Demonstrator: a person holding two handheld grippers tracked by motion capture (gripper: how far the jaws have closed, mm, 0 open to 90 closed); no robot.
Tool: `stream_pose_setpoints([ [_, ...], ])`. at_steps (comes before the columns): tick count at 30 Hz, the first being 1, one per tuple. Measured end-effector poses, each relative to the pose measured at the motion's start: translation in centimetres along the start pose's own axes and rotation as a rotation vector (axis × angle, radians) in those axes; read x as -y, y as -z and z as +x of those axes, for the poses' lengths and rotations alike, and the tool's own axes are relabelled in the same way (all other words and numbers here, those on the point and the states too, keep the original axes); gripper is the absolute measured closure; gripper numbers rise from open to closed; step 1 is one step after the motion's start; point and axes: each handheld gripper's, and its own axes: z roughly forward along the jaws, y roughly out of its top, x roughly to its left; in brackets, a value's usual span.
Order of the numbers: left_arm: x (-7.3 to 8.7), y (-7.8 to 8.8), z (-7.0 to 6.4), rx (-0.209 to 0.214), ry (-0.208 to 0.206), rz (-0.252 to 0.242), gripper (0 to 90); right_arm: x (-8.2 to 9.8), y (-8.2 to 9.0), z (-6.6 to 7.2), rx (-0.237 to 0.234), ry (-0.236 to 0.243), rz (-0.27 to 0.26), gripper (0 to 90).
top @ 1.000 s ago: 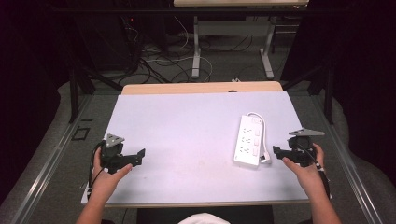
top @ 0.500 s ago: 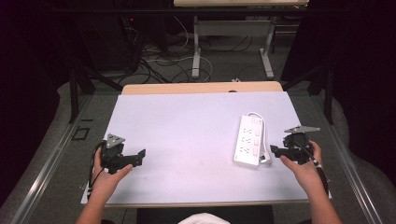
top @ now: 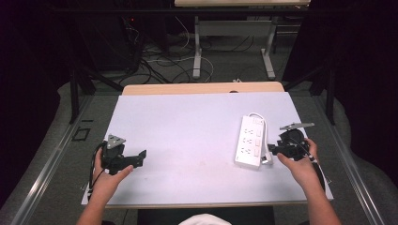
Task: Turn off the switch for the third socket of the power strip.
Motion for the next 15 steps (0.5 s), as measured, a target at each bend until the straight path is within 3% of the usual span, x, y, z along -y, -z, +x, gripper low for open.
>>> stream_pose_setpoints([
  [12, 0.05, -0.06, 0.00, 0.001, -0.003, -0.002, 4.0, -0.66, -0.50, 0.90, -0.058, -0.037, 0.044, 75.0],
  [15, 0.07, -0.05, 0.04, 0.002, -0.012, 0.009, 4.0, -0.81, -0.75, 1.00, -0.074, -0.022, 0.057, 78.0],
])
